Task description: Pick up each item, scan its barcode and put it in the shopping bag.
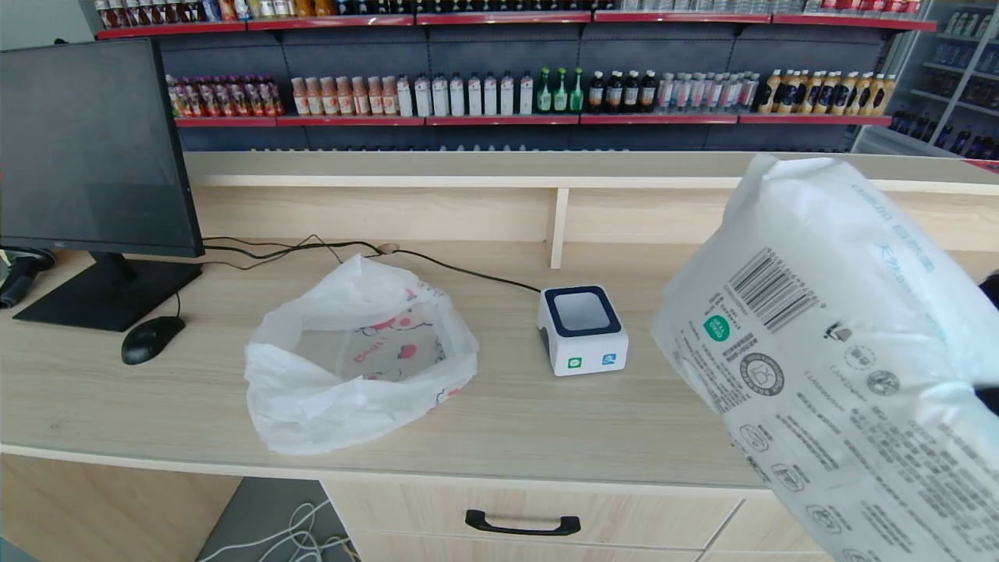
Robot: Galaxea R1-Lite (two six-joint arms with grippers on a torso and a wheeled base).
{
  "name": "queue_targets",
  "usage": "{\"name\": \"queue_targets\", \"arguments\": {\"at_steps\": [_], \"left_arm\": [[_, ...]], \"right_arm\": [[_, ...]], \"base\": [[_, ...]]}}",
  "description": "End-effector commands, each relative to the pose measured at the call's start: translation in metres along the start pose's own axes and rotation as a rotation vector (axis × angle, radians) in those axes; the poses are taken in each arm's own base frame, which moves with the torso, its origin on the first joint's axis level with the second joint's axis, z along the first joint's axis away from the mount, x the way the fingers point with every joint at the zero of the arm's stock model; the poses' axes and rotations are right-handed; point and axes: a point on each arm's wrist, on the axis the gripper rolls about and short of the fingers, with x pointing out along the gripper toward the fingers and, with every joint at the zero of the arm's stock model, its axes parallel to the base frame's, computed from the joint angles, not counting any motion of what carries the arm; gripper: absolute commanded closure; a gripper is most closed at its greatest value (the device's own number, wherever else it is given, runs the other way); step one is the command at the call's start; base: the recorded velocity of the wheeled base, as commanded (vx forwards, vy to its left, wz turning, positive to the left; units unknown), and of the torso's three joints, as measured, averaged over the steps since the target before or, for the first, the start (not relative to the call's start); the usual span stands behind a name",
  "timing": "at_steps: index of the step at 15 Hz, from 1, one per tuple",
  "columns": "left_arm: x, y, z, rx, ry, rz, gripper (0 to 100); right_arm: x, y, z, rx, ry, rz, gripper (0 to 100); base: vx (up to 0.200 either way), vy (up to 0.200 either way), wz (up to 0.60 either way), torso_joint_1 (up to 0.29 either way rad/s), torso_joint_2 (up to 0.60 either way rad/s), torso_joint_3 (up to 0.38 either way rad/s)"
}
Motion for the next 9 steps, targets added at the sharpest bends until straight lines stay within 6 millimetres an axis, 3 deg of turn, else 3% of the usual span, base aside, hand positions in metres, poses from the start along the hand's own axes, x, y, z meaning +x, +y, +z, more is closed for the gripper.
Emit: {"name": "queue_targets", "arguments": {"at_steps": [1, 3, 6, 9], "left_arm": [[0.000, 0.000, 0.000, -0.001, -0.001, 0.000, 0], [0.000, 0.000, 0.000, -0.001, -0.001, 0.000, 0], [0.000, 0.000, 0.000, -0.001, -0.001, 0.001, 0], [0.000, 0.000, 0.000, -0.001, -0.001, 0.000, 0]], "right_arm": [[0.000, -0.012, -0.001, -0.312, 0.009, -0.030, 100], [0.000, -0.013, -0.001, -0.411, 0.012, -0.032, 100], [-0.001, -0.015, 0.010, -0.733, -0.014, -0.062, 100], [-0.004, -0.030, 0.060, -1.128, -0.076, -0.190, 100]], "base": [[0.000, 0.000, 0.00, 0.000, 0.00, 0.000], [0.000, 0.000, 0.00, 0.000, 0.00, 0.000], [0.000, 0.000, 0.00, 0.000, 0.00, 0.000], [0.000, 0.000, 0.00, 0.000, 0.00, 0.000]]}}
